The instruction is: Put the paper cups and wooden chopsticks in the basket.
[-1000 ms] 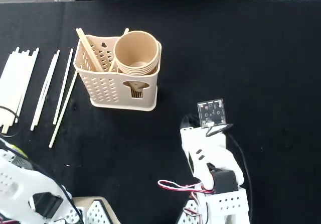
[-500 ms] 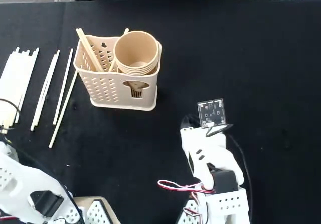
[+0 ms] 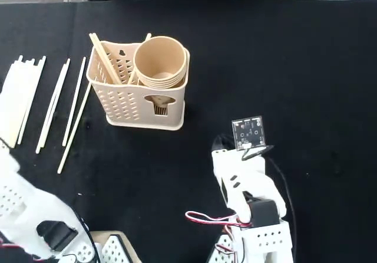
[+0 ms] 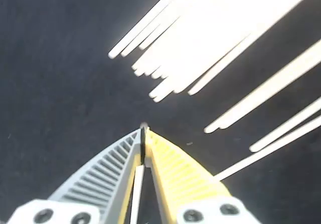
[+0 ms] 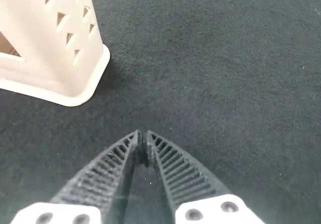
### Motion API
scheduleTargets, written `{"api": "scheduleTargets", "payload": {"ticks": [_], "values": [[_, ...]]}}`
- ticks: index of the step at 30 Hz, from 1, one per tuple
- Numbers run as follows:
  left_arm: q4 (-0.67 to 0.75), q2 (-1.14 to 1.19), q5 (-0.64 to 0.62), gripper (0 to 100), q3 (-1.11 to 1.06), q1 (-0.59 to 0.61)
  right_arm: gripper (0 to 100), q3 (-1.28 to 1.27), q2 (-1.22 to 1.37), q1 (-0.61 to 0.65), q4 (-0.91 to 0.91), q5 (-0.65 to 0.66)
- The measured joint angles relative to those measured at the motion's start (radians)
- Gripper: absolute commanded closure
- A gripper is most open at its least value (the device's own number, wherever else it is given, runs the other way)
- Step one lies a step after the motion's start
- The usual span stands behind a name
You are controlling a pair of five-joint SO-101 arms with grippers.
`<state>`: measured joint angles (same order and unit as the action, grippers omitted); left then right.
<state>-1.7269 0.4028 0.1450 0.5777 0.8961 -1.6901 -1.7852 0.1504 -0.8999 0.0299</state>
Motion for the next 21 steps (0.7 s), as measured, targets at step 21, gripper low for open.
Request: {"api": "scheduleTargets", "payload": {"ticks": [21], "values": [[-0.015, 0.005, 0.115, 79, -0.311, 0.086, 98.3, 0.000, 0.000, 0.000, 0.000, 0.000]]}}
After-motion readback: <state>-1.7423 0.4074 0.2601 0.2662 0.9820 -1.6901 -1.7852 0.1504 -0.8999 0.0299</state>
